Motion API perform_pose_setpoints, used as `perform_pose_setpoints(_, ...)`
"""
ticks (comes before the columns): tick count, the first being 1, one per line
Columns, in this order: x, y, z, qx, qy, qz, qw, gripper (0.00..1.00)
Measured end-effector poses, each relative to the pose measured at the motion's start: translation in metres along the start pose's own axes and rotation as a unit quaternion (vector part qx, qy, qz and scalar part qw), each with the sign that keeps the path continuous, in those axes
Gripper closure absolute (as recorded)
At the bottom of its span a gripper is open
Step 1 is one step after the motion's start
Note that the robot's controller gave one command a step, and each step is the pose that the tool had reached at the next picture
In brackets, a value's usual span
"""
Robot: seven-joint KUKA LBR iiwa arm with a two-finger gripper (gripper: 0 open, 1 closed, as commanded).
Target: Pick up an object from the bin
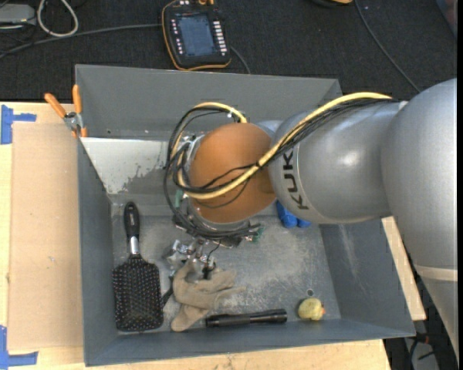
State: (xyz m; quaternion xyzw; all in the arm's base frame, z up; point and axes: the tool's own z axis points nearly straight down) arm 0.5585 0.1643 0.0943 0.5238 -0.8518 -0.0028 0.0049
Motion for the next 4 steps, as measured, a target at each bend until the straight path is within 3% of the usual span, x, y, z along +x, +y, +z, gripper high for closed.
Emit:
perform_pose_setpoints(2,-0.002,0.001,-0.060,0.001,-0.0022,0.002,1.0000,1.00)
perform_pose_setpoints(4,-0.002,0.002,-0.079,0.000,-0.0015,0.005,1.0000,1.00)
